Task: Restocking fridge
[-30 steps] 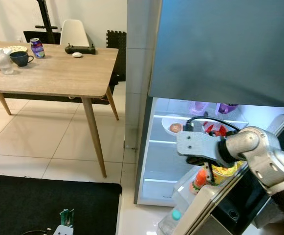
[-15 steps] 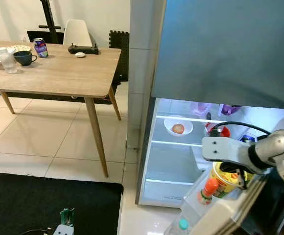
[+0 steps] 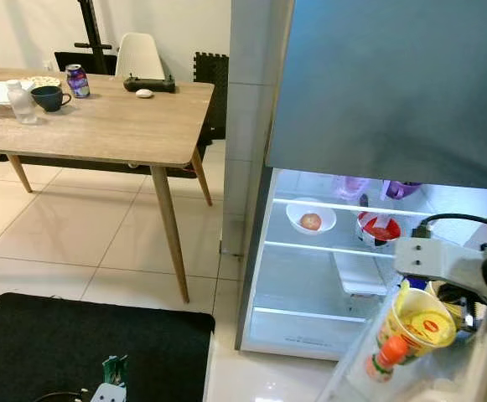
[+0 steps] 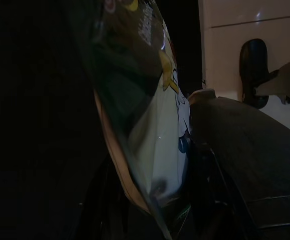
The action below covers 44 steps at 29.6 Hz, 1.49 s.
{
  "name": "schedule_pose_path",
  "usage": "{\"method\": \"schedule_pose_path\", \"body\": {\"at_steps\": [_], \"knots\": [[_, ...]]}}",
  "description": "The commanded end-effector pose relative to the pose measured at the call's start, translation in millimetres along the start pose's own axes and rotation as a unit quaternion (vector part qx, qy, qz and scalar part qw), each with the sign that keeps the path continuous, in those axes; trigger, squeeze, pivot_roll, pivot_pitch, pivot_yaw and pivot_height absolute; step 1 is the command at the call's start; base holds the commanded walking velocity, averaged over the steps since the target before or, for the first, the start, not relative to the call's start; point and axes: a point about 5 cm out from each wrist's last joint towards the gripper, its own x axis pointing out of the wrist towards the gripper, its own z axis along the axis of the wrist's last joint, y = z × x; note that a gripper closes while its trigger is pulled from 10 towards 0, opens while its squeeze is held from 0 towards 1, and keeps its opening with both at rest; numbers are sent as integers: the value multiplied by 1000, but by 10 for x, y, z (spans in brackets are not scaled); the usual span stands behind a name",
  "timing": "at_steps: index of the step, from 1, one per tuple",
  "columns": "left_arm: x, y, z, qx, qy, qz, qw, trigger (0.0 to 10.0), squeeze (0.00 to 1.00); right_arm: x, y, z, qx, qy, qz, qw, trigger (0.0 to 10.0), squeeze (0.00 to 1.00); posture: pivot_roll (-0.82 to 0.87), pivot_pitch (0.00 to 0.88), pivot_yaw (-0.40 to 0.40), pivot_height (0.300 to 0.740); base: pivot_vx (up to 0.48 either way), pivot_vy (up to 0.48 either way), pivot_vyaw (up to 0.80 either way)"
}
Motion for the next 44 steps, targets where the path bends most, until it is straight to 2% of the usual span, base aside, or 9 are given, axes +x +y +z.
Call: {"method": "schedule_pose_path", "body": {"at_steps": [1, 4, 7, 14, 32, 38, 40, 41, 44], "knots": [[-13, -14, -128, -4, 22, -3, 1000, 10000, 0, -28, -12, -49, 8, 9, -6, 1000, 10000, 0, -98, 0, -44, 740, 0, 0, 0], [-13, -13, -128, -4, 22, -3, 1000, 10000, 0, -41, -22, -103, 17, 17, -12, 1000, 10000, 0, -98, 0, -44, 740, 0, 0, 0], [-14, 1, -123, -3, 21, -1, 1000, 10000, 0, -95, -55, -434, 64, 79, -40, 994, 10000, 0, -97, 0, -42, 740, 0, 0, 0], [-14, 3, -118, -4, 21, -1, 1000, 10000, 0, -147, -91, -602, 88, 107, -72, 988, 10000, 0, -97, 0, -43, 740, 0, 0, 0], [-16, 3, -136, -7, 23, -1, 1000, 10000, 0, -228, -47, -1229, 167, 222, -156, 948, 10000, 0, -99, 0, -43, 740, 0, 0, 0], [-18, 11, -144, -7, 24, 0, 1000, 10000, 0, -60, -69, -993, 164, 134, -135, 968, 10000, 0, -97, 0, -42, 740, 0, 0, 0], [-19, 11, -145, -7, 24, 0, 1000, 10000, 0, 53, -66, -754, 162, 47, -105, 980, 10000, 0, -97, 0, -42, 740, 0, 0, 0], [-19, 11, -145, -7, 24, 0, 1000, 10000, 0, 53, -66, -754, 162, 47, -105, 980, 10000, 0, -97, 0, -42, 740, 0, 0, 0], [-19, 12, -146, -7, 24, 0, 1000, 10000, 0, 168, 19, -292, 133, -115, -27, 984, 10000, 0, -97, 0, -42, 740, 0, 0, 0]]}}
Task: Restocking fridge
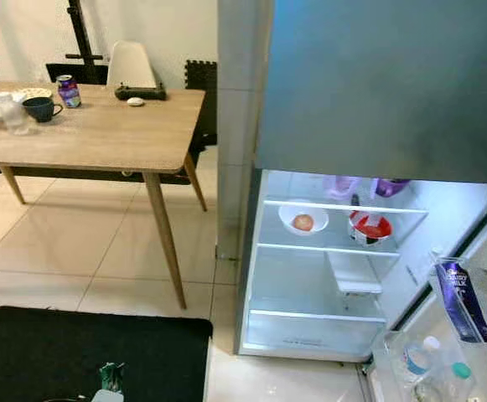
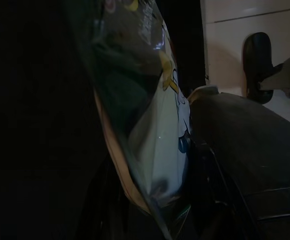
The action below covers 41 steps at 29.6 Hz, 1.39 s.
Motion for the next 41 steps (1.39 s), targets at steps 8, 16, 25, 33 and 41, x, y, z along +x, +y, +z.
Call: {"method": "schedule_pose_path", "body": {"at_steps": [8, 16, 25, 33, 41], "knots": [[-8, 5, -72, -3, 13, -1, 1000, 10000, 0, 94, 346, 532, -27, -195, 129, 972, 10000, 0, -97, 0, -44, 740, 0, 0, 0], [-6, -1, -62, -1, 11, 1, 1000, 10000, 0, 996, 931, 555, 75, -216, 126, 965, 10000, 0, -91, 0, -44, 740, 0, 0, 0], [-8, 29, -57, 10, 11, 11, 1000, 10000, 0, 1563, 1719, 130, 247, -99, 66, 962, 10000, 0, -83, 0, -38, 740, 0, 0, 0], [-14, 75, -62, 30, 15, 23, 999, 10000, 0, 1612, 2690, -453, 324, 54, 69, 942, 10000, 0, -75, 0, -34, 740, 0, 0, 0], [-15, 102, -54, 44, 19, 33, 998, 10000, 0, 1464, 3134, -774, 328, 132, 90, 931, 10000, 0, -78, 0, -28, 740, 0, 0, -500]]}}
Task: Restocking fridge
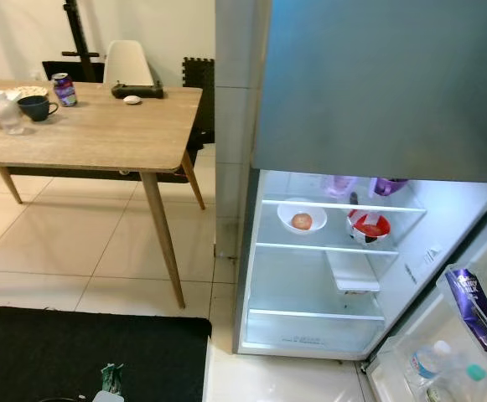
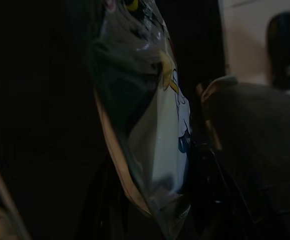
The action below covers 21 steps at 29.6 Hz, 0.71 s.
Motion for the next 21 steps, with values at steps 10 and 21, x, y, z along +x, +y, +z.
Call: {"method": "schedule_pose_path", "body": {"at_steps": [10, 21], "knots": [[2, -8, 23, 35, -3, 3, 999, 10000, 0, 28, 55, 84, -36, -9, 3, 999, 10000, 0, -79, 0, -35, 740, 0, 0, -800], [-4, 32, 5, 57, -8, 22, 998, 10000, 0, 61, 124, 252, -63, -27, 13, 998, 10000, 0, -74, 0, -26, 740, 0, 0, -800]]}}
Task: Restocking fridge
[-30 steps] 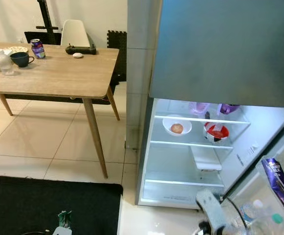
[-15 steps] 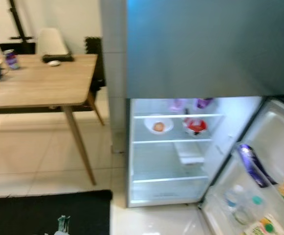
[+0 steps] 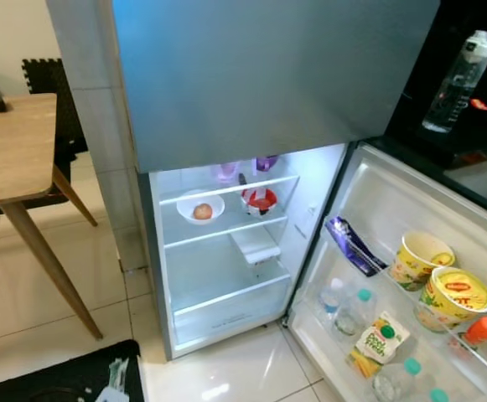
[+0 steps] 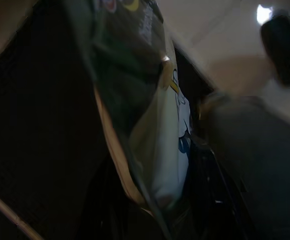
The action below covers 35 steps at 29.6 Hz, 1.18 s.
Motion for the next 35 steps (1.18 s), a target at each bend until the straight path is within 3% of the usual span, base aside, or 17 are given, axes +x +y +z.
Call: {"method": "schedule_pose_path", "body": {"at_steps": [1, 6, 17, 23, 35], "knots": [[1, 41, 24, 8, -4, 8, 1000, 10000, 0, -6, 28, -84, 1, 13, 4, 1000, 10000, 0, -74, 0, -23, 740, 0, 0, 0], [4, 70, 67, 13, -11, 13, 1000, 10000, 0, -5, 83, -159, 0, 23, 12, 1000, 10000, 0, -73, 0, -22, 740, 0, 0, 0], [6, 108, 145, -52, -29, 13, 998, 10000, 0, -4, 78, -143, -6, 22, 13, 1000, 10000, 0, -80, 0, -28, 740, 0, 0, 0], [8, 143, 205, -64, -37, 19, 997, 10000, 0, 3, 64, -90, -8, 17, 13, 1000, 10000, 0, -88, 0, -24, 740, 0, -47, 0], [9, 132, 181, -66, -31, 20, 997, 10000, 0, 31, 113, 4, 1, 10, 30, 999, 10000, 0, -98, 0, -22, 740, 0, 0, -800]]}}
